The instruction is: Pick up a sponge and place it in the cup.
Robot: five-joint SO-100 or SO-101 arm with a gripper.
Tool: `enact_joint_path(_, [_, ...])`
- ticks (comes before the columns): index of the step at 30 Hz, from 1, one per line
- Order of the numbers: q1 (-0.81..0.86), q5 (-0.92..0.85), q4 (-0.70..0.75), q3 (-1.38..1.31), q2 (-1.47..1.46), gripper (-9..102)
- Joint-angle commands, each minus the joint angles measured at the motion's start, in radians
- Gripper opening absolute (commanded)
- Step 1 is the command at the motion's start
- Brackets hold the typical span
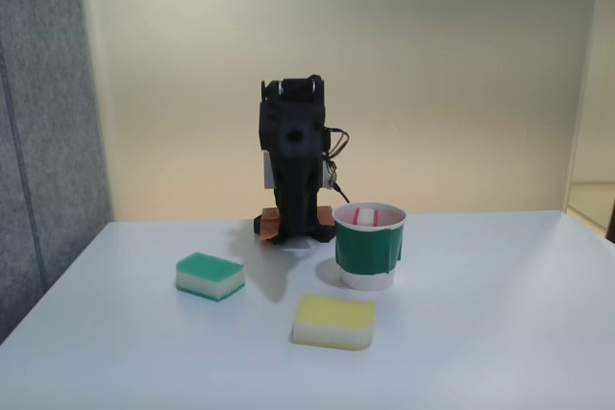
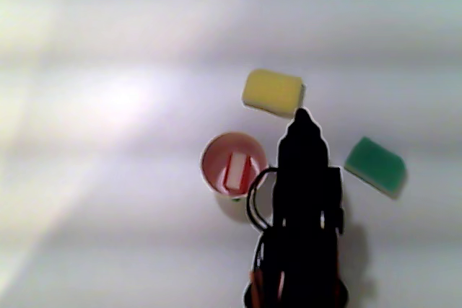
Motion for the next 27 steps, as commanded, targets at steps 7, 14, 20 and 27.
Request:
enact_joint_path(7, [-0.002,-0.026,0.075,0.071,0.023,0])
enact_joint_path(14, [0.005,-0.034,0.276,0.072,0.025,0])
enact_joint_path(20, [0.012,-0.034,0.426,0.072,0.025,0])
enact_joint_path(27, [0.021,-0.028,0.482,0.072,0.025,0])
